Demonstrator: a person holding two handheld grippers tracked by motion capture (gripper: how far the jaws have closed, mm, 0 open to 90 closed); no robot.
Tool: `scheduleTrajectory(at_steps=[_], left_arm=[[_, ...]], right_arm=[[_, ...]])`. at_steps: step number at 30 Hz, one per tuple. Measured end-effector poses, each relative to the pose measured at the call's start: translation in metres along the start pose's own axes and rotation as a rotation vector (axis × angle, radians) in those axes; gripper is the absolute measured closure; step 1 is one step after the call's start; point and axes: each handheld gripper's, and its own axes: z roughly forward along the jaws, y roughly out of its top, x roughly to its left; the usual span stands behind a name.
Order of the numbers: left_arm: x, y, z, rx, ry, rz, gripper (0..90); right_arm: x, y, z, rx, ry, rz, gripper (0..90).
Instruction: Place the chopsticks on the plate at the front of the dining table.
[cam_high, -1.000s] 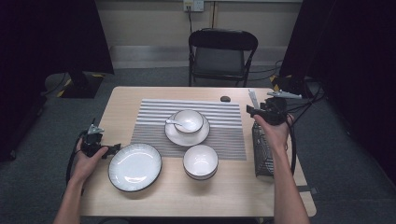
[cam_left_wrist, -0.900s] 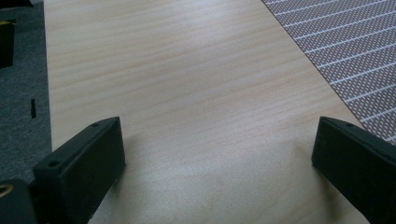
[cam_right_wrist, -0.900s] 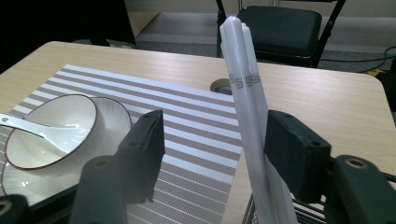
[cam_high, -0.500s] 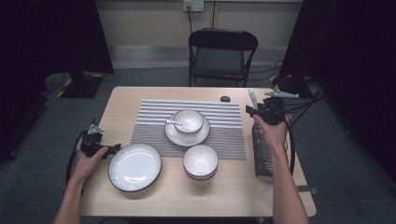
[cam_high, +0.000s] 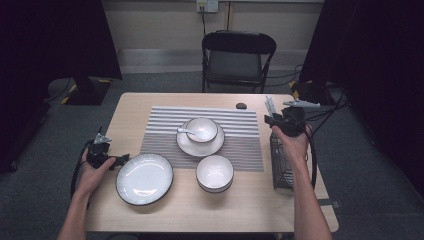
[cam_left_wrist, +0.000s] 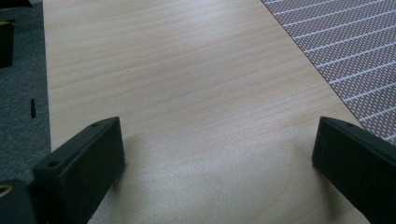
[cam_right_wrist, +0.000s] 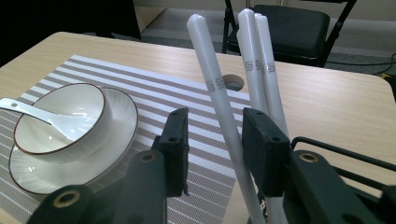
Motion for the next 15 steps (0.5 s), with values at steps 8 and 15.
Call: scheduleTrajectory(at_steps=[8, 15], left_arm=[[-0.0001, 0.0000, 0.0000, 0.000, 0.000, -0.001, 1.8], [0.0000, 0.0000, 0.0000, 0.000, 0.000, 0.000, 1.8]], right_arm=[[-0.0004, -0.0049, -0.0062, 0.023, 0.022, -0.001, 69.9], [-0.0012, -0.0077, -0.0076, 0.075, -0.004, -0.009, 73.9]])
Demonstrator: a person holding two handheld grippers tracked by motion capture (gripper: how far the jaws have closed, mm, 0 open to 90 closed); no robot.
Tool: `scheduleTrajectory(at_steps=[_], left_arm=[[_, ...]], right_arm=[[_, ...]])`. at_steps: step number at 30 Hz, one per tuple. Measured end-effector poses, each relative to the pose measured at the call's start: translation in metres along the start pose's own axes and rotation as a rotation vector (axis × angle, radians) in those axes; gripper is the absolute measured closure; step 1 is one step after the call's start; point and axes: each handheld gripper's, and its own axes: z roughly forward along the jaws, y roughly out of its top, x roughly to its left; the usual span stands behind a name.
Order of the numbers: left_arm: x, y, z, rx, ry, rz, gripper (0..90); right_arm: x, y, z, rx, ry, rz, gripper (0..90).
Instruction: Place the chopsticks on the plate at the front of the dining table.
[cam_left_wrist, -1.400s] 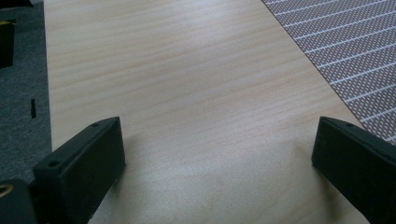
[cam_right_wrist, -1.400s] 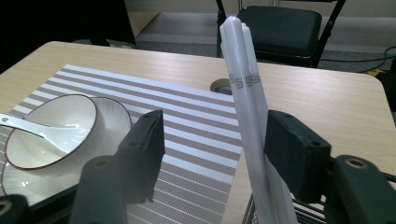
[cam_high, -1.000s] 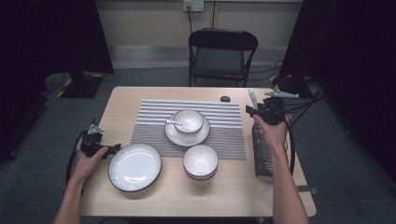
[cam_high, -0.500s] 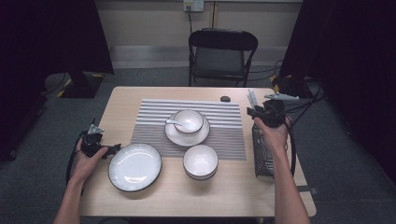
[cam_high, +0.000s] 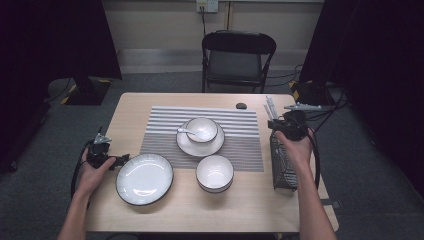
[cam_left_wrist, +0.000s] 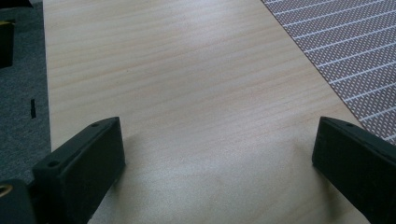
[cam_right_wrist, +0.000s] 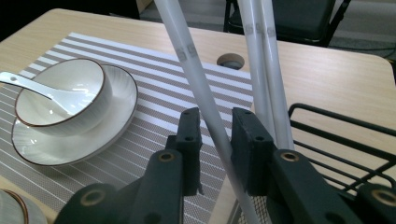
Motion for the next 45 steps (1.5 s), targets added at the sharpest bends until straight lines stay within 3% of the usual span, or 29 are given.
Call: scheduleTrajectory(at_steps=[6, 11, 12, 16, 23, 29, 37, 44, 45], left_arm=[[0.000, 0.000, 0.000, 0.000, 0.000, 0.000, 1.8], [0.000, 0.000, 0.000, 0.000, 0.000, 0.000, 1.8], [0.000, 0.000, 0.000, 0.000, 0.000, 0.000, 1.8], [0.000, 0.000, 0.000, 0.000, 0.000, 0.000, 1.8], [0.000, 0.000, 0.000, 0.000, 0.000, 0.000, 1.8], [0.000, 0.000, 0.000, 0.000, 0.000, 0.000, 1.8], [0.000, 0.000, 0.000, 0.000, 0.000, 0.000, 1.8], [0.000, 0.000, 0.000, 0.000, 0.000, 0.000, 1.8], [0.000, 0.000, 0.000, 0.000, 0.000, 0.000, 1.8]], right_arm=[[0.001, 0.000, 0.004, 0.053, -0.023, -0.011, 75.6], [0.003, -0.001, 0.004, 0.053, -0.043, -0.026, 77.0], [0.003, 0.000, 0.001, 0.018, -0.057, -0.029, 77.9], [0.002, 0.002, -0.006, -0.039, -0.063, -0.021, 78.7], [-0.001, 0.003, -0.015, -0.097, -0.083, -0.016, 79.9], [-0.002, 0.008, -0.025, -0.157, -0.068, 0.000, 83.9], [-0.006, 0.003, -0.022, -0.174, -0.051, 0.027, 84.0], [-0.005, 0.002, -0.019, -0.151, -0.068, 0.004, 84.0], [-0.004, 0.001, -0.017, -0.125, -0.077, -0.004, 83.9]])
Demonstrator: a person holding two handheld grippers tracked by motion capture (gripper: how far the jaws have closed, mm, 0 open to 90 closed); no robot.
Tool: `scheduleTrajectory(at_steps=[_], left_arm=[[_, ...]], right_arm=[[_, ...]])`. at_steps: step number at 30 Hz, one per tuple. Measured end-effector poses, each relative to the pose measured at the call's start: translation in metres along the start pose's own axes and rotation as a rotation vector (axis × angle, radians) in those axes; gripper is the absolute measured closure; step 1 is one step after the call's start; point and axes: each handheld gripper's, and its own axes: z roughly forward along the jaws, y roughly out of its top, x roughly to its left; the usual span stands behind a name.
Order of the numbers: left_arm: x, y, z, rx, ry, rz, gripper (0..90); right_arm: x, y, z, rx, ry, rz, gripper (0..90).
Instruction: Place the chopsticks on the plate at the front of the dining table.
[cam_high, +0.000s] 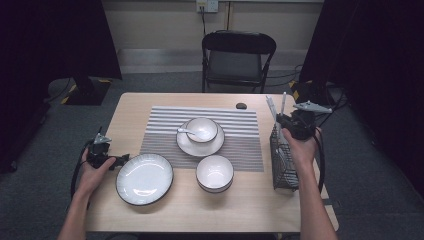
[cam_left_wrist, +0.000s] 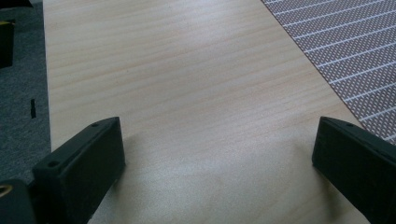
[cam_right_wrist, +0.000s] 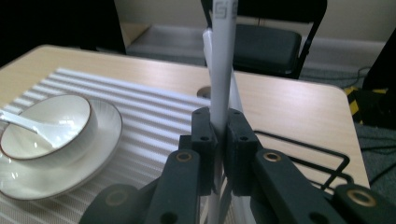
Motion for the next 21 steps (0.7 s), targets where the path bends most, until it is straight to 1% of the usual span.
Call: scheduleTrajectory(at_steps=[1, 3, 5, 6, 8, 10, 13, 17, 20, 21], left_arm=[[0.000, 0.000, 0.000, 0.000, 0.000, 0.000, 1.8], [0.000, 0.000, 0.000, 0.000, 0.000, -0.001, 1.8], [0.000, 0.000, 0.000, 0.000, 0.000, 0.000, 1.8], [0.000, 0.000, 0.000, 0.000, 0.001, -0.001, 1.8], [0.000, 0.000, 0.000, 0.000, 0.000, -0.001, 1.8], [0.000, 0.000, 0.000, 0.000, 0.000, -0.001, 1.8], [0.000, 0.000, 0.000, 0.000, 0.001, -0.001, 1.8], [0.000, 0.000, 0.000, 0.000, 0.000, 0.000, 1.8], [0.000, 0.000, 0.000, 0.000, 0.001, 0.000, 1.8], [0.000, 0.000, 0.000, 0.000, 0.000, -0.001, 1.8]], right_arm=[[0.001, -0.002, 0.003, 0.018, -0.012, -0.015, 84.0], [0.003, -0.004, 0.005, 0.026, -0.019, -0.028, 84.1], [0.003, -0.004, 0.005, 0.030, -0.014, -0.026, 84.1], [0.003, -0.004, 0.005, 0.031, -0.024, -0.027, 84.2], [0.002, -0.004, 0.005, 0.033, -0.026, -0.025, 84.2], [0.002, -0.004, 0.003, 0.016, -0.032, -0.016, 84.3], [0.002, -0.002, -0.002, -0.013, -0.028, -0.012, 84.3], [0.002, -0.001, -0.003, -0.020, -0.023, -0.016, 84.3], [0.001, 0.001, -0.006, -0.043, -0.016, -0.004, 84.3], [0.001, 0.001, -0.006, -0.043, -0.016, -0.004, 84.3]])
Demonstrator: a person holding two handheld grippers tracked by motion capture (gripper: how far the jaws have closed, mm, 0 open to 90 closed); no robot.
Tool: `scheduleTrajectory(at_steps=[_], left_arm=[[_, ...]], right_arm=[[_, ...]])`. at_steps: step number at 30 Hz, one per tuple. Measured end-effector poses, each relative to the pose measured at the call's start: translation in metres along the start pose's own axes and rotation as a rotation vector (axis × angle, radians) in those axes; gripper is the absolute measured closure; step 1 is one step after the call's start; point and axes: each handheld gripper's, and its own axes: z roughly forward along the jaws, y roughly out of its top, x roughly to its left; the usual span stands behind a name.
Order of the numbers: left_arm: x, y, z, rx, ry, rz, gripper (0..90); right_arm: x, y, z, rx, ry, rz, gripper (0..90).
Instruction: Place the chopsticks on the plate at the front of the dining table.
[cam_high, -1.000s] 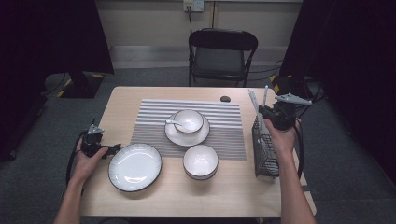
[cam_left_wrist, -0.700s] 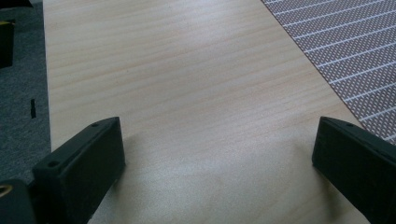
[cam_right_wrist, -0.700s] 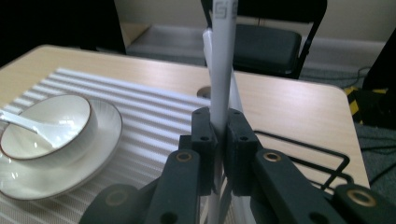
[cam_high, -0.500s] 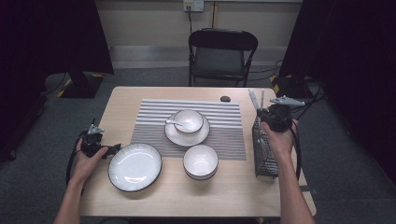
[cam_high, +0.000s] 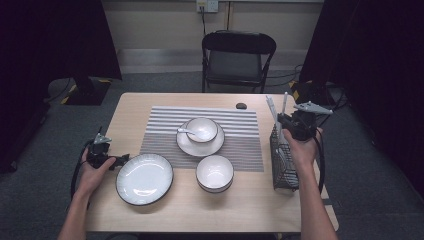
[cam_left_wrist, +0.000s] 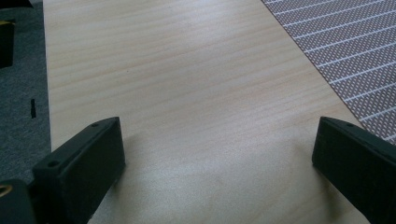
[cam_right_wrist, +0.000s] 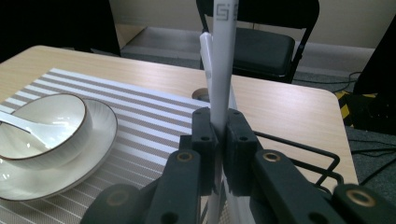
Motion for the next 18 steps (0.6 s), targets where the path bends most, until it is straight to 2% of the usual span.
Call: scheduleTrajectory(at_steps=[5, 18], left_arm=[[0.000, 0.000, 0.000, 0.000, 0.000, 0.000, 1.8], [0.000, 0.000, 0.000, 0.000, 0.000, 0.000, 1.8]], right_arm=[[0.000, 0.003, -0.004, -0.030, 0.025, 0.009, 84.4], [0.000, 0.012, -0.010, -0.071, 0.027, 0.018, 84.4]])
